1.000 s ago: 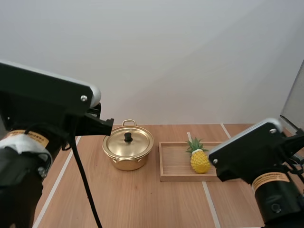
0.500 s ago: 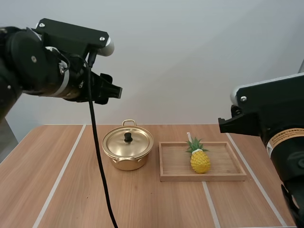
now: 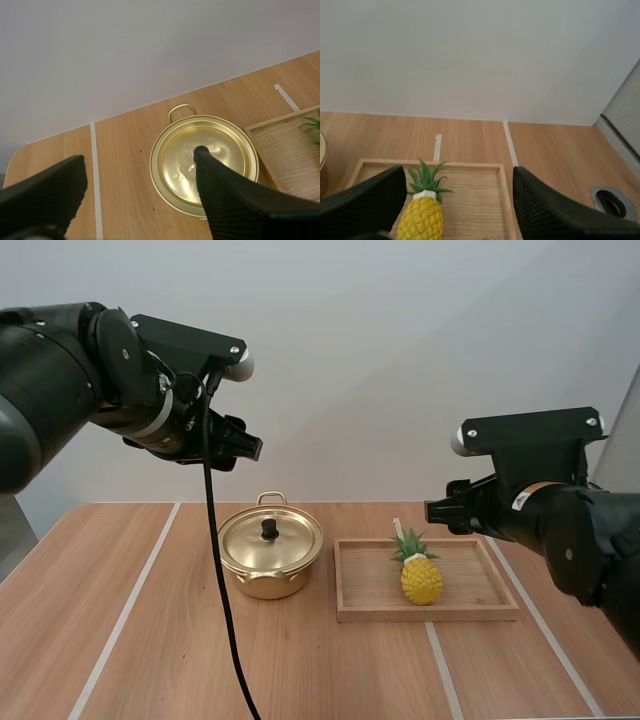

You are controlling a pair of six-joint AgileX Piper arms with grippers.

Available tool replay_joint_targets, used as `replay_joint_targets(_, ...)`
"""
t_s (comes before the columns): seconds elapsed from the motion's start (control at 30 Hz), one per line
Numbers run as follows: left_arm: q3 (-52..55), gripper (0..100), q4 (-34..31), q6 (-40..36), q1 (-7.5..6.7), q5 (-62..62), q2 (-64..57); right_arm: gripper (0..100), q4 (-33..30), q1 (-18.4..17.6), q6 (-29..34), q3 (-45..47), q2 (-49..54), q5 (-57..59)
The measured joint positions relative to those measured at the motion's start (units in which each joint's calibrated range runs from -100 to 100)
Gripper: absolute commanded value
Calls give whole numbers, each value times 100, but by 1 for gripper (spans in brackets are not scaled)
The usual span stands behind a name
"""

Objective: Open the pot, put the pineapple inside, and close it

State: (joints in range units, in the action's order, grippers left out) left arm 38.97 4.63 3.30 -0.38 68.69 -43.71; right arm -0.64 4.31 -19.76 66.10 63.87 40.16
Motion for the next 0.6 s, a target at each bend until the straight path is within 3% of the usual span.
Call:
replay_joint_targets(0.2,0,100,0,128,0,16,10,100,254,-49,-578,-601,-1038,592)
replay_joint_targets(0.6,0,100,-71,345,0,440,607,100,360,-52,-722,-1500,-1952,1588)
